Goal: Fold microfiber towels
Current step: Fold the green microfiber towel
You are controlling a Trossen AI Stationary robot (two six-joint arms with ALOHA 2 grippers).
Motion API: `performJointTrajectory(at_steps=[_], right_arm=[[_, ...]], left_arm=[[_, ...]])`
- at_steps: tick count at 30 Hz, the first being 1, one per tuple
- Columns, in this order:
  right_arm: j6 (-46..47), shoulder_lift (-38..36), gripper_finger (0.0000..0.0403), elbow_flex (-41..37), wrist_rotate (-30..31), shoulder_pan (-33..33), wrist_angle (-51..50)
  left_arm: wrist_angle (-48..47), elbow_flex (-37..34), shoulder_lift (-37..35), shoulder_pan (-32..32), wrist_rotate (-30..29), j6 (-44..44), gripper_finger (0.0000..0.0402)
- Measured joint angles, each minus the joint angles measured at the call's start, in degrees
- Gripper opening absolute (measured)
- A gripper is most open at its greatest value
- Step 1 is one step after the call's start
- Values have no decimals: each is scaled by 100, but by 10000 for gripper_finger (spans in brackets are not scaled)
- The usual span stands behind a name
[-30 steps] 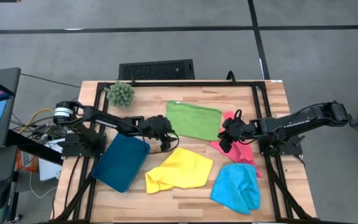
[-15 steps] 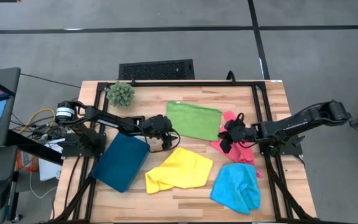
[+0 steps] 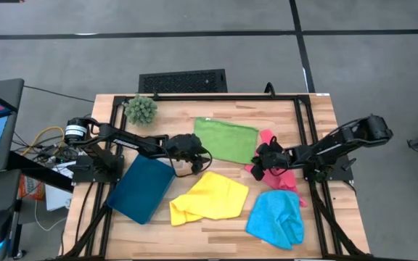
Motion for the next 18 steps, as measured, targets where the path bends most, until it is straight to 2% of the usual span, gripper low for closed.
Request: performJointTrajectory(at_steps=[5, 10, 18], right_arm=[[-315, -68, 79, 347, -35, -8, -75], [-589, -324, 79, 641, -33, 11, -104], [-701, -409, 79, 730, -43, 402, -684]], left_arm=[[138, 230, 0, 22, 218, -178, 203], [162, 590, 37, 220, 898, -109, 203], [119, 1145, 736, 288, 1010, 426, 203]])
